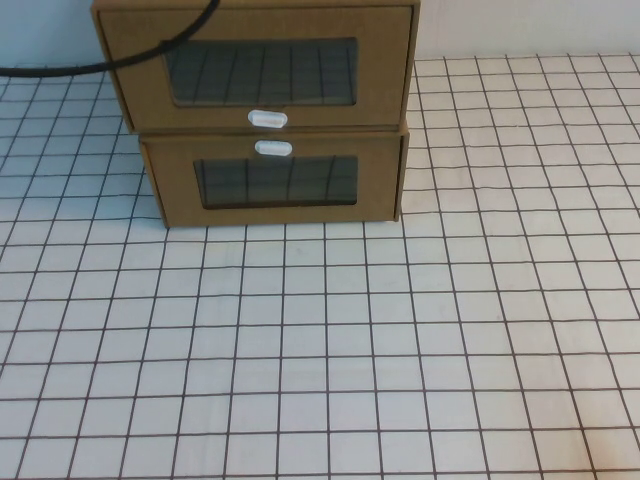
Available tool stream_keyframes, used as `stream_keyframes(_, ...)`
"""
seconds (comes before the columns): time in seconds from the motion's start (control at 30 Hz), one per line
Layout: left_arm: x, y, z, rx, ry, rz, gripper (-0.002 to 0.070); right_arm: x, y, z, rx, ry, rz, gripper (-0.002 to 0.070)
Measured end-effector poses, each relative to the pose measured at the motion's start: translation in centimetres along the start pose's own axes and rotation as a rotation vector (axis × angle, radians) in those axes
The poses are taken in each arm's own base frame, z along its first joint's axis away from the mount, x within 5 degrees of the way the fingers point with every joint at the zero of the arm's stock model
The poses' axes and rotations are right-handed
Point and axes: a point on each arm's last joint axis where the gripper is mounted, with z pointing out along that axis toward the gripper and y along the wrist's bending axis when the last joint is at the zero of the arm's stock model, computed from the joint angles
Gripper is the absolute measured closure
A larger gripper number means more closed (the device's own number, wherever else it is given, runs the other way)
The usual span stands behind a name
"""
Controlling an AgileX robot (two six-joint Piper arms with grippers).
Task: Open the shoe box
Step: 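Pull the top drawer of the cardboard box fully open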
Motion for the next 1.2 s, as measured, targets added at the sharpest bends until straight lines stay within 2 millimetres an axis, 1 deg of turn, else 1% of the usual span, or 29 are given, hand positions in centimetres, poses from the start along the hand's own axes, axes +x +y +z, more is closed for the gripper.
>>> stream_keyframes(0.13,0.3,1.6,2.9,0.011,0.025,-0.003,0.0677,0.0,0.0,0.0,0.0,0.0,0.0,0.0689)
stream_keyframes(0.27,1.5,3.3,5.2,0.002,0.065,-0.015,0.0677,0.0,0.0,0.0,0.0,0.0,0.0,0.0689)
stream_keyframes(0.37,2.4,4.1,6.6,0.004,0.095,-0.025,0.0677,0.0,0.0,0.0,0.0,0.0,0.0,0.0689)
stream_keyframes(0.43,2.8,4.4,7.2,0.006,0.104,-0.028,0.0677,0.0,0.0,0.0,0.0,0.0,0.0,0.0689)
stream_keyframes(0.53,3.0,4.6,7.6,0.004,0.109,-0.029,0.0677,0.0,0.0,0.0,0.0,0.0,0.0,0.0689)
stream_keyframes(0.63,3.4,4.9,8.0,0.005,0.12,-0.033,0.0677,-0.4,0.0,0.0,-0.002,-0.04,0.015,0.0689)
stream_keyframes(0.73,3.8,5.1,8.3,0.005,0.141,-0.031,0.0677,-1.2,0.2,-0.1,-0.03,-0.125,0.128,0.0689)
stream_keyframes(0.93,4.1,5.3,8.5,0.004,0.155,-0.029,0.0677,-3.0,0.0,-0.5,-0.086,-0.323,0.551,0.0689)
stream_keyframes(0.97,4.1,5.3,8.5,0.002,0.157,-0.027,0.0677,-3.1,-0.2,-0.6,-0.085,-0.346,0.591,0.0689)
stream_keyframes(1.1,4.2,5.4,8.5,-0.004,0.164,-0.018,0.0677,-3.4,-0.4,-0.7,-0.09,-0.379,0.707,0.0689)
stream_keyframes(1.2,4.2,5.4,8.6,-0.004,0.166,-0.019,0.0677,-3.0,0.2,-0.5,-0.138,-0.303,0.75,0.0689)
